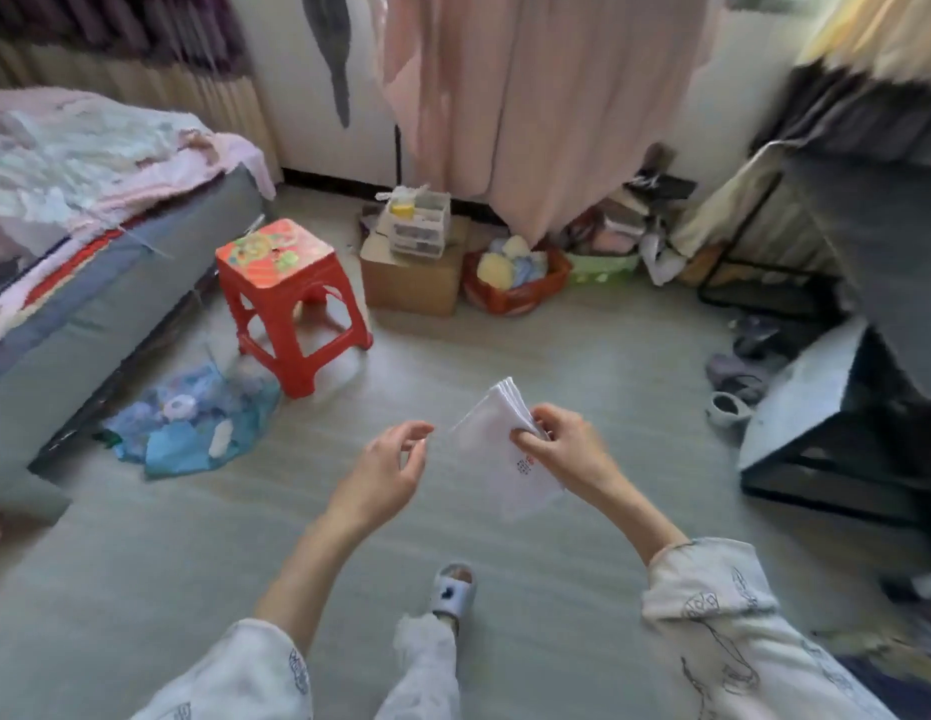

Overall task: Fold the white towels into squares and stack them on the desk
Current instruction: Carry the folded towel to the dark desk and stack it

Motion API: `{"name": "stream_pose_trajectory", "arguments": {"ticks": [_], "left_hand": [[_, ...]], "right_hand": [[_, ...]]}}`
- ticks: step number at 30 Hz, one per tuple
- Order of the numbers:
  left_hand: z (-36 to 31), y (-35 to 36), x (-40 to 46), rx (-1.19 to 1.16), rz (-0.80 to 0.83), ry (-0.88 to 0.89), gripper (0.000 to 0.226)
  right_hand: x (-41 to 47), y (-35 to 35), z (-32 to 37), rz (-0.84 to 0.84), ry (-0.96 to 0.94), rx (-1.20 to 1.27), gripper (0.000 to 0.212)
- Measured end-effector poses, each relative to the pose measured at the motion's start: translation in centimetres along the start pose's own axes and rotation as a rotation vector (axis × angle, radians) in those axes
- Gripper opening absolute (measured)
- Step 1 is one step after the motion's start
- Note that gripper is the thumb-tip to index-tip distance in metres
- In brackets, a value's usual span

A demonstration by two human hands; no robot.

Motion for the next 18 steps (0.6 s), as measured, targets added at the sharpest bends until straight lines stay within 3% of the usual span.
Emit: {"name": "stream_pose_trajectory", "arguments": {"ticks": [10,18], "left_hand": [[-19.7,14.9,22.0,0.114,0.334,0.360,0.026],[-36.3,30.4,29.0,0.214,0.591,0.622,0.026]], "right_hand": [[7.9,-22.3,-13.1,-0.457,0.231,0.079,0.012],[6.5,-37.4,-23.1,-0.742,0.413,0.048,0.032]]}}
Point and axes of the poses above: each hand's wrist, its own x-axis towards the middle knuckle, its own y-axis out of the palm, z = x × y, the point moved 2 cm from there along x, towards the middle knuckle, and after that the axes turned 8 degrees about -y, right-handed, at the moved point
